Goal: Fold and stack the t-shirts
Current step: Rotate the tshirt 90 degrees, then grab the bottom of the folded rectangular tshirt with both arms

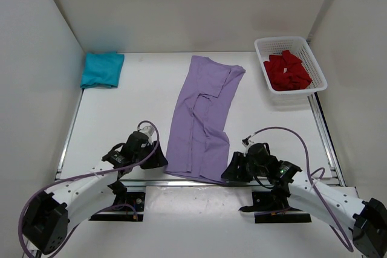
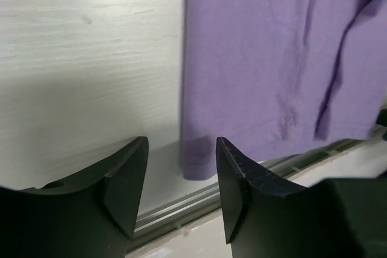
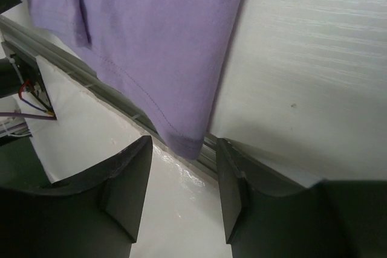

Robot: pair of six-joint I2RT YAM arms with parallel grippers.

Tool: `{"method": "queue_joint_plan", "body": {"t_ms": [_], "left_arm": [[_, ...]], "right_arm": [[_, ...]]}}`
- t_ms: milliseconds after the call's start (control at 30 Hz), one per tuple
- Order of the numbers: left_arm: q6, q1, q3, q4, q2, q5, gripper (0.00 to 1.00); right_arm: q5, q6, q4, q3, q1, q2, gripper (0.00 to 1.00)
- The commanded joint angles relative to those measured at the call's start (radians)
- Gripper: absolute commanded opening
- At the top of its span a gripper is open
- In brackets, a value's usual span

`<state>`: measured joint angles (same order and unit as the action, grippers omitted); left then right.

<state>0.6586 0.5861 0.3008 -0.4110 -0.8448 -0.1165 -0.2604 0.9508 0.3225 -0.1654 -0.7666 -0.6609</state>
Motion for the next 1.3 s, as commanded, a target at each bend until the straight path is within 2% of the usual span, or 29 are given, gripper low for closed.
{"method": "queue_joint_plan", "body": {"t_ms": [0, 167, 300, 367, 567, 633, 767, 867, 1033, 1133, 1267], "left_arm": [[0.019, -0.025, -0.069, 0.06, -0.043, -0.081, 0.6], [0.065, 0.015, -0.089, 0.1, -0.05, -0.106, 0.56], [0.062, -0.012, -0.108, 0.113, -0.042, -0.155, 0.4], [0.062, -0.014, -0.101, 0.103, -0.039, -0.164, 0.36], [0.107, 0.017, -0.118, 0.097, 0.002, -0.218, 0.01], [0.101, 0.008, -0.115, 0.06, 0.036, -0.215, 0.0], [0.095, 0.011, -0.033, 0.009, 0.03, -0.251, 0.0], [0.095, 0.001, 0.078, 0.023, -0.008, -0.27, 0.0], [0.088, -0.175, 0.234, 0.13, -0.111, -0.377, 0.0], [0.116, -0.218, 0.322, 0.208, -0.189, -0.382, 0.0], [0.186, -0.223, 0.392, 0.326, -0.307, -0.357, 0.0]], "right_arm": [[-0.013, 0.002, -0.103, 0.03, 0.018, -0.043, 0.45], [-0.031, -0.011, -0.129, 0.02, 0.01, -0.097, 0.39], [-0.048, 0.009, -0.175, 0.041, 0.007, -0.111, 0.29], [-0.048, 0.008, -0.181, 0.034, 0.007, -0.117, 0.26], [-0.03, 0.016, -0.149, 0.021, 0.009, -0.079, 0.05], [-0.025, 0.034, -0.125, 0.023, 0.0, -0.04, 0.01], [0.006, 0.034, -0.048, -0.009, -0.033, 0.001, 0.0], [-0.006, -0.039, 0.016, -0.109, 0.025, -0.011, 0.0], [-0.108, -0.225, -0.003, -0.242, 0.28, -0.097, 0.0], [-0.163, -0.302, -0.031, -0.321, 0.377, -0.192, 0.0], [-0.212, -0.381, -0.094, -0.439, 0.505, -0.334, 0.0]]}}
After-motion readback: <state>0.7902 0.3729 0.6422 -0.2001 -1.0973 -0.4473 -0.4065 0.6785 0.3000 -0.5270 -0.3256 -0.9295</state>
